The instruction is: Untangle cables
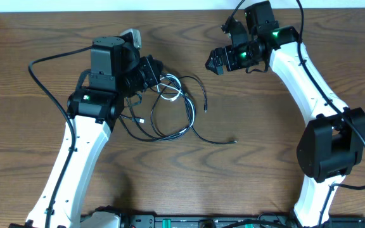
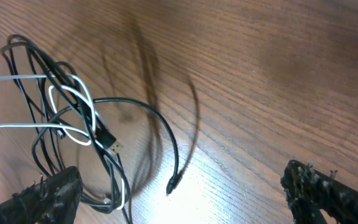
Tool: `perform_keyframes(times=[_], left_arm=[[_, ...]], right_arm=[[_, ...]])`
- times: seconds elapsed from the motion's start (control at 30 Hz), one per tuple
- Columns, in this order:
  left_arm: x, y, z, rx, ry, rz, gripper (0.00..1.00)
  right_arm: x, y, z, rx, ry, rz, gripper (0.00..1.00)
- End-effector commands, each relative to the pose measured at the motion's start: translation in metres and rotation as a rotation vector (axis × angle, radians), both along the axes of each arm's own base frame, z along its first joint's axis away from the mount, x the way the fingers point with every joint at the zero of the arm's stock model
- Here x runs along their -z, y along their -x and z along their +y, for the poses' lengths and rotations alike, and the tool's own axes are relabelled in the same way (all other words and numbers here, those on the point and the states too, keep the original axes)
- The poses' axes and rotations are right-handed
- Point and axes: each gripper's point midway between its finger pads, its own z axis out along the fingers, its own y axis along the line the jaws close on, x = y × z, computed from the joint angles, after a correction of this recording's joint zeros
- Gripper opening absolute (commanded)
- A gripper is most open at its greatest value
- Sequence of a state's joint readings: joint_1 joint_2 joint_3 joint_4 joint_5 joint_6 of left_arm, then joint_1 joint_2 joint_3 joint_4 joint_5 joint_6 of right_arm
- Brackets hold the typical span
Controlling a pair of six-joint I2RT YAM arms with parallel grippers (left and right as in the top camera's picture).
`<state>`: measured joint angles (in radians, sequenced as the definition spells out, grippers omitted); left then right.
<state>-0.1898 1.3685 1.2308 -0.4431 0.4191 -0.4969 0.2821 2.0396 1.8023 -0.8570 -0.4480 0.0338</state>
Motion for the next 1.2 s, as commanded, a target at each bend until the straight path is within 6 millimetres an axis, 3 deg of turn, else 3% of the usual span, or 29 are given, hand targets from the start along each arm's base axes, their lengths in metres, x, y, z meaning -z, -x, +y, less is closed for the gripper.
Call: perform_keyframes(times=[0.0, 1.17], left_arm=[[0.0024, 0.0019, 0.0029, 0.0, -0.015, 0.009, 0.07], [-0.0037, -0.0049, 0.0029, -0.013, -0.005, -0.022, 0.07]], right_arm=[[-0.0003, 0.0021, 0.0031, -0.011, 0.003, -0.002, 0.99], [-0.0003, 0.0027, 0.0045, -0.014, 0.003, -0.002, 0.99]])
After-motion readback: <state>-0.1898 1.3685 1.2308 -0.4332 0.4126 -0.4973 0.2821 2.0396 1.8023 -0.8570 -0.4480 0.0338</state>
